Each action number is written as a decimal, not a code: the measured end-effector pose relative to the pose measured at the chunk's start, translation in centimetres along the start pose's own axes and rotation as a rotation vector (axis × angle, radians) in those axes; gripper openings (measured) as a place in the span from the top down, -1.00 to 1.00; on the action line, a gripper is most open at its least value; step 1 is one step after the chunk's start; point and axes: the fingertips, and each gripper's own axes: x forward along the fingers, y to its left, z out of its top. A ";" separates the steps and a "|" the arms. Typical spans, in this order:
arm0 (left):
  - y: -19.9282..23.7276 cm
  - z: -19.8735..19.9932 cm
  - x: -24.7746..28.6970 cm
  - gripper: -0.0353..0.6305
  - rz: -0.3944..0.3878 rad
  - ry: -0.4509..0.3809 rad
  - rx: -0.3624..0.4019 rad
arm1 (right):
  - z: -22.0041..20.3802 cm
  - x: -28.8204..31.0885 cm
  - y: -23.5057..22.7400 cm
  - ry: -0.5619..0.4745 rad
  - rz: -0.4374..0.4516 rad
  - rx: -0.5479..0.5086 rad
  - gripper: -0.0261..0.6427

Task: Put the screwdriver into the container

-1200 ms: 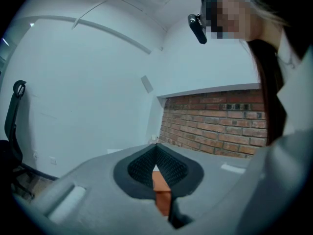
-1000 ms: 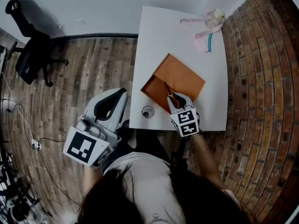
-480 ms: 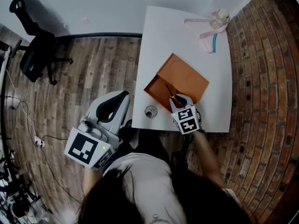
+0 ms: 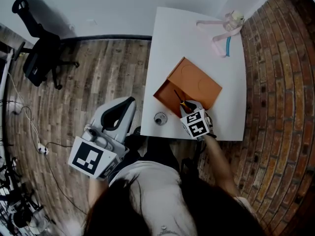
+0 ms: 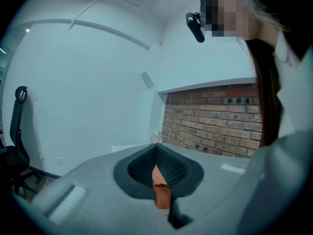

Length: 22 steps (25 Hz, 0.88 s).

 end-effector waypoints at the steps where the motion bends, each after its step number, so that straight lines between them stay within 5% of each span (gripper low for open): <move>1: 0.1 -0.1 0.0 0.89 0.003 0.001 -0.002 | -0.1 0.2 0.0 0.008 0.003 -0.003 0.69; 11: 0.9 0.7 0.2 0.89 0.019 -0.049 0.013 | -0.5 1.8 0.1 0.094 0.041 -0.020 0.69; 22: 2.2 -0.1 -0.5 0.89 0.053 0.001 -0.015 | -0.8 3.5 0.6 0.180 0.067 -0.046 0.69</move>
